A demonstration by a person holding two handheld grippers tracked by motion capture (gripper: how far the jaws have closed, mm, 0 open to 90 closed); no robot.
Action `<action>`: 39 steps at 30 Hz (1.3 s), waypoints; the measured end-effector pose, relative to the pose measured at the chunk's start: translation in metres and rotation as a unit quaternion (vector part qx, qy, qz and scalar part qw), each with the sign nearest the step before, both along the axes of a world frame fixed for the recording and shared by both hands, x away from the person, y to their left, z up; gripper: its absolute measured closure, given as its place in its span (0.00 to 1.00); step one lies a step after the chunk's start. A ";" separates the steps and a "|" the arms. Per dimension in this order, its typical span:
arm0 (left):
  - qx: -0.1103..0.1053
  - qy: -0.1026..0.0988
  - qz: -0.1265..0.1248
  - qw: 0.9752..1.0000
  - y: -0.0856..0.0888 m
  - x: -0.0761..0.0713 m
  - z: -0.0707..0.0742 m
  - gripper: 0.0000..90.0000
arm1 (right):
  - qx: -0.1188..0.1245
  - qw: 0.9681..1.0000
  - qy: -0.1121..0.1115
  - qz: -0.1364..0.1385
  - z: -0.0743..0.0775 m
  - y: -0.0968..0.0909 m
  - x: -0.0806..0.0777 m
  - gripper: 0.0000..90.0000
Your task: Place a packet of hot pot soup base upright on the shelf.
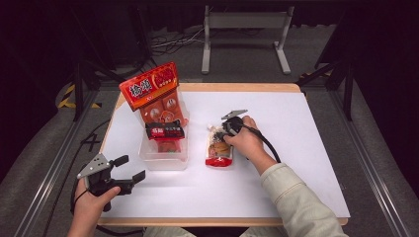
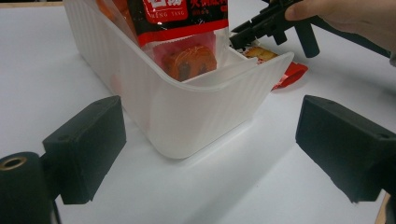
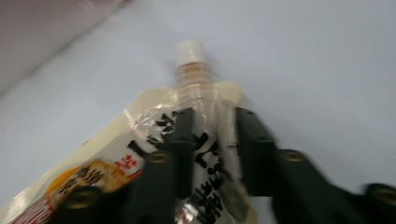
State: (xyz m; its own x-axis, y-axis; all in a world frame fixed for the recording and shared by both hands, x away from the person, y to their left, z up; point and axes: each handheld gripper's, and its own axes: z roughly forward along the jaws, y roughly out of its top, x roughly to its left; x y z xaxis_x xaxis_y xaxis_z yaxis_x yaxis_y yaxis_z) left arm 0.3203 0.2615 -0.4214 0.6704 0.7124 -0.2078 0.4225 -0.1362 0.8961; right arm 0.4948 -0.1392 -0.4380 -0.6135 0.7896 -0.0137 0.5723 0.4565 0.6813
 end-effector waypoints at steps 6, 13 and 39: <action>-0.001 0.000 0.000 1.000 0.001 -0.001 0.000 0.10 | -0.056 0.998 -0.017 0.027 0.004 0.007 -0.002 0.95; -0.002 0.000 0.002 1.000 0.002 -0.001 -0.001 0.10 | -0.019 1.000 0.007 0.021 0.005 -0.001 0.004 0.97; 0.000 -0.004 0.005 1.000 0.002 -0.002 0.000 0.11 | 0.159 0.975 -0.066 0.144 0.089 -0.013 -0.048 0.98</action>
State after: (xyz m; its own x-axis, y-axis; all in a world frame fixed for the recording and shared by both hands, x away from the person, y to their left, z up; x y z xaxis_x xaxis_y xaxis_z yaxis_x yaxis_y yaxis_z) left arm 0.3185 0.2638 -0.4210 0.6653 0.7185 -0.2026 0.4167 -0.1322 0.8994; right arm 0.4469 -0.1527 -0.3494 -0.8195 0.5625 0.1100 0.3500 0.3392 0.8732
